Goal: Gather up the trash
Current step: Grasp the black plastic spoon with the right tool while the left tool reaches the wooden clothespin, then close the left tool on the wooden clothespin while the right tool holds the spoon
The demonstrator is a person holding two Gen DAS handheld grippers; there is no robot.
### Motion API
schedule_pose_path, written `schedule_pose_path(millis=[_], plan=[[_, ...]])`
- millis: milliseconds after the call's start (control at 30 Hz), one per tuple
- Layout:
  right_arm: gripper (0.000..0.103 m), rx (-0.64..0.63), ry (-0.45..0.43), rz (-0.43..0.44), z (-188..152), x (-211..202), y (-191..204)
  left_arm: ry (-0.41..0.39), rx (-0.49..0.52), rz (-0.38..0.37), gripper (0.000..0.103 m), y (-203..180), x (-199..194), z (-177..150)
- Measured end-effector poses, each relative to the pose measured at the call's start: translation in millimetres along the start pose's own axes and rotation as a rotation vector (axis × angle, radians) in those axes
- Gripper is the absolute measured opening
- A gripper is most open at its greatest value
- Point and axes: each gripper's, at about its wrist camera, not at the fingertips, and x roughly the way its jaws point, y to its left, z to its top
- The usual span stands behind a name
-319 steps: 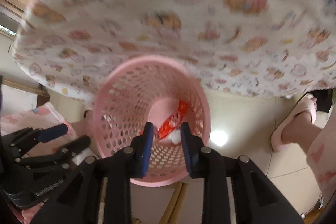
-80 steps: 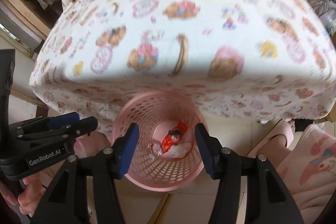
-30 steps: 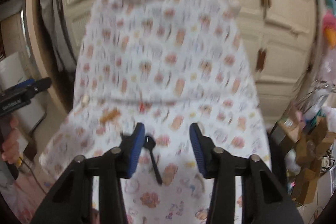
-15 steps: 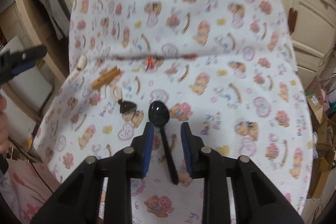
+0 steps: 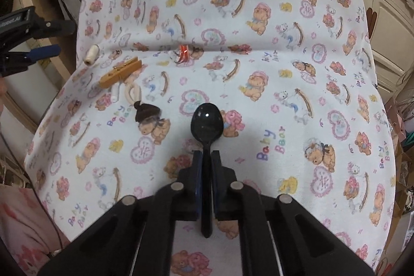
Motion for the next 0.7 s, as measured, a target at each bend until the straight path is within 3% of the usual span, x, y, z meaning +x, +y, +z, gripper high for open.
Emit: schedule_pose_path(millis=[100, 200, 400, 500, 700], plan=[[0.006, 0.007, -0.006, 0.007, -2.4, -4.4, 0.3, 0.026, 0.011, -0.017, 0.031, -2.9, 8.1, -1.0], [0.006, 0.01, -0.016, 0.019, -5.4, -12.0, 1.5, 0.076, 0.009, -0.053, 0.024, -5.7, 21.4, -3.6], [0.006, 0.001, -0.031, 0.021, -12.0, -21.5, 3.5, 0.143, 0.053, -0.046, 0.023, -20.4, 51.3, -10.9], [0.006, 0.006, -0.034, 0.016, -13.0, -22.3, 2.0, 0.18, 0.091, 0.038, 0.023, -28.3, 68.3, -16.7], [0.006, 0.038, -0.053, 0.031, -11.1, -31.5, -4.8, 0.21, 0.078, 0.065, 0.025, -33.0, 81.4, -22.4]])
